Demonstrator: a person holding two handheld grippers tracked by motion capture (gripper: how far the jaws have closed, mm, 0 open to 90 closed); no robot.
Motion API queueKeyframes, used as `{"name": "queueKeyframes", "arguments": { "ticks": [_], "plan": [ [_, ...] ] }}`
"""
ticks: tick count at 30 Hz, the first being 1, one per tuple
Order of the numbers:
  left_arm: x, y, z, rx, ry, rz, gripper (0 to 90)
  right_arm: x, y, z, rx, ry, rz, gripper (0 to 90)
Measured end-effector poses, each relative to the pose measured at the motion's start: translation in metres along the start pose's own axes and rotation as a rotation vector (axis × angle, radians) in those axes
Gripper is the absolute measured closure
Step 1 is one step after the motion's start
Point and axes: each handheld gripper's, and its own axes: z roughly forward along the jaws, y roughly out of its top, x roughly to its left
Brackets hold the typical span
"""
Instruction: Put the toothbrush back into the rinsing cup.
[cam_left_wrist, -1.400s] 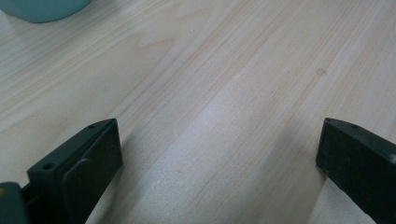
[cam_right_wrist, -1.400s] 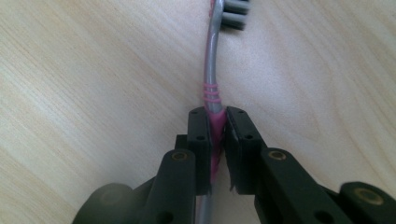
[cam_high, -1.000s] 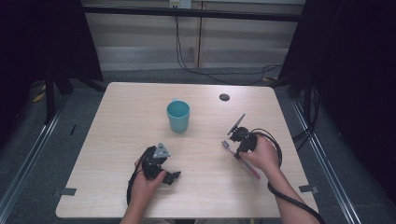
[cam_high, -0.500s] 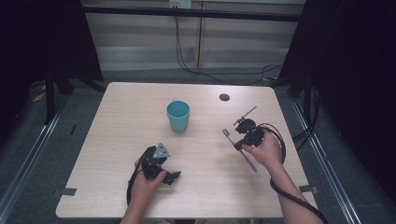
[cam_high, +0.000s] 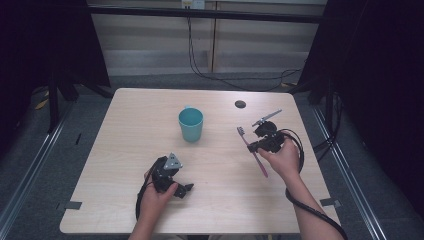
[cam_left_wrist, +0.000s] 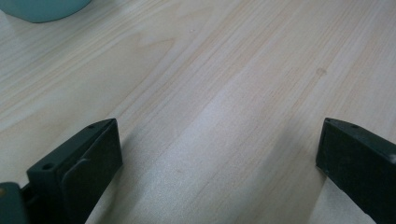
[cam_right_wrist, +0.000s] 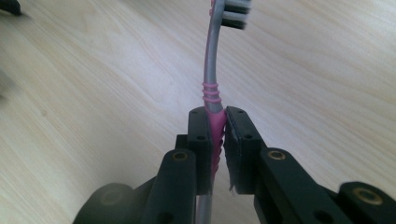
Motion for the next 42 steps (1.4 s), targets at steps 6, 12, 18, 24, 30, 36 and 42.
{"name": "queueKeyframes", "arguments": {
  "ticks": [6, 12, 18, 24, 30, 36, 42],
  "plan": [
    [0.000, 0.000, 0.000, -0.001, 0.001, 0.001, 0.0, 0.001, 0.002, -0.002, -0.041, 0.001, 0.006, 81.1],
    [0.000, 0.000, 0.000, -0.002, 0.000, 0.000, 0.0, 0.002, 0.004, -0.002, -0.090, -0.013, 0.014, 81.1],
    [0.000, 0.000, 0.000, 0.000, 0.000, 0.001, 0.0, 0.003, 0.007, -0.002, -0.131, -0.011, 0.021, 81.2],
    [0.000, 0.000, 0.000, 0.000, 0.000, 0.002, 0.1, 0.004, 0.009, -0.004, -0.171, -0.009, 0.036, 81.2],
    [0.000, 0.000, 0.000, -0.001, 0.002, 0.003, 0.1, 0.005, 0.012, -0.006, -0.204, -0.001, 0.050, 81.1],
    [0.000, 0.000, 0.000, -0.001, 0.002, -0.002, 0.0, 0.005, 0.016, -0.009, -0.231, 0.001, 0.053, 81.1],
    [0.000, 0.000, 0.000, -0.001, 0.003, -0.001, 0.0, 0.006, 0.020, -0.011, -0.253, -0.002, 0.062, 81.2]
  ]
}}
